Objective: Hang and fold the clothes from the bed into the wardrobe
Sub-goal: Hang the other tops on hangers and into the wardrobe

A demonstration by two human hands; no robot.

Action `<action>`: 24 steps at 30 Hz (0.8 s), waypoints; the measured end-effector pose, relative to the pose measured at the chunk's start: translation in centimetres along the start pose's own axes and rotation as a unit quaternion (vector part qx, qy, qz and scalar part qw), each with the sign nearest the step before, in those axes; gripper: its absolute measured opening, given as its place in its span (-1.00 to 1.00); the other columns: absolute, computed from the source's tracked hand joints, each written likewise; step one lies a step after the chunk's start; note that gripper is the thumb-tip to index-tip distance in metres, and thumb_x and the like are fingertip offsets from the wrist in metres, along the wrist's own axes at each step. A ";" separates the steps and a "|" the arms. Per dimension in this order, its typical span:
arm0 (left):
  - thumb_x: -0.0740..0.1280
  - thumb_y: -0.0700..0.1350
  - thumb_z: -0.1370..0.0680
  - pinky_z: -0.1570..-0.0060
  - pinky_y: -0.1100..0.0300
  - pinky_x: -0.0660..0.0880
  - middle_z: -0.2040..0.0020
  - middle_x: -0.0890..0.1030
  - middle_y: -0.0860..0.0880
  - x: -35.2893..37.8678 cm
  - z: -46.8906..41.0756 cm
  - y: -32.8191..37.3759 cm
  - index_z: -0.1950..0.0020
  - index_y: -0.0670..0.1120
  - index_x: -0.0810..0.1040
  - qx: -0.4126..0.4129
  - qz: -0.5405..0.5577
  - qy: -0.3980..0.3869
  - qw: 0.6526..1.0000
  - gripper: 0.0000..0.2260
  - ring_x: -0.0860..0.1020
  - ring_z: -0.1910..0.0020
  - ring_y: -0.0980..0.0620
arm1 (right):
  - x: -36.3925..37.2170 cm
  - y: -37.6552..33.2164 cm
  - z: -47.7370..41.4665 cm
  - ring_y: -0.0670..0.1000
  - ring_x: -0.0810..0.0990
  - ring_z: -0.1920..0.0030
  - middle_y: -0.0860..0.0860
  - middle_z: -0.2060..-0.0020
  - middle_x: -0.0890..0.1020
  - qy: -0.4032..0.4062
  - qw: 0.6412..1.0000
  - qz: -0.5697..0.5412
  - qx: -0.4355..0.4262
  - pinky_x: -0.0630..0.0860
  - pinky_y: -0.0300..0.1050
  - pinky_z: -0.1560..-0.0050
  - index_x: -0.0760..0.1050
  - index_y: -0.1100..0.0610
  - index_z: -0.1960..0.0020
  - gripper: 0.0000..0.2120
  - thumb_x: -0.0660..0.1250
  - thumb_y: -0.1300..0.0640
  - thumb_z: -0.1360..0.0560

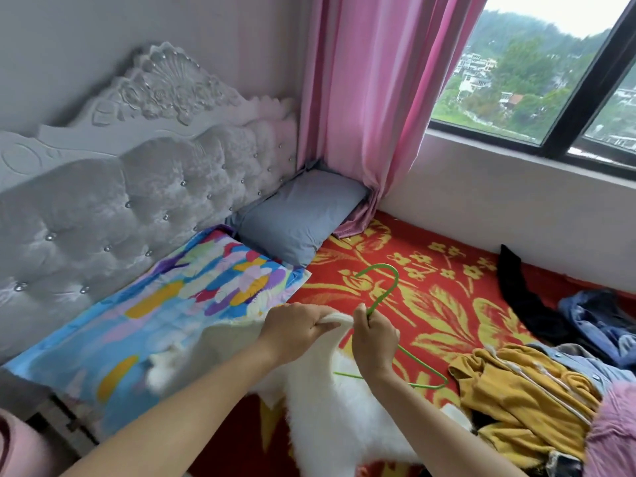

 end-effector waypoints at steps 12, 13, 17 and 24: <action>0.17 0.17 -0.57 0.27 0.23 0.36 0.10 0.64 0.06 -3.3 -3.0 5.9 -0.09 0.03 0.61 0.195 -0.154 0.088 0.965 -0.68 0.61 0.14 0.03 | -4.7 -0.3 -2.1 -0.02 0.29 0.53 -0.10 0.72 0.33 0.036 0.971 -0.234 0.037 0.26 -0.02 0.30 0.31 0.06 0.68 -0.38 0.21 -0.03 -0.55; 0.19 0.17 -0.53 0.40 0.27 0.35 0.26 0.61 0.07 -4.1 -2.8 6.1 0.07 0.00 0.63 0.218 -0.172 0.126 0.952 -0.68 0.60 0.30 0.06 | -5.4 -0.7 -2.2 -0.05 0.27 0.55 -0.10 0.73 0.32 0.038 0.971 -0.235 0.027 0.24 -0.03 0.32 0.30 0.05 0.69 -0.37 0.21 0.03 -0.56; 0.19 0.15 -0.46 0.57 0.38 0.18 0.50 0.43 0.09 -5.2 -2.8 6.5 0.40 -0.05 0.48 0.261 -0.136 0.177 0.939 -0.65 0.40 0.57 0.13 | -6.4 -1.8 -2.0 -0.15 0.20 0.66 -0.12 0.73 0.24 0.043 0.970 -0.239 0.020 0.15 -0.12 0.37 0.22 0.04 0.70 -0.36 0.18 0.12 -0.56; 0.18 0.15 -0.43 0.55 0.39 0.17 0.51 0.40 0.09 -7.3 -1.7 8.4 0.44 -0.04 0.50 0.277 -0.145 0.198 0.929 -0.64 0.39 0.59 0.12 | -7.1 -4.7 -1.3 -0.13 0.26 0.50 -0.06 0.50 0.33 -0.024 0.924 -0.381 -0.037 0.26 -0.25 0.45 0.24 0.11 0.32 -0.73 0.25 -0.03 -0.20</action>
Point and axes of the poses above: each hand's wrist, its own z-axis away from the middle knuckle, its own x-axis out of the palm, y = z × x, the point moved 8 cm from there along -z, towards the middle knuckle
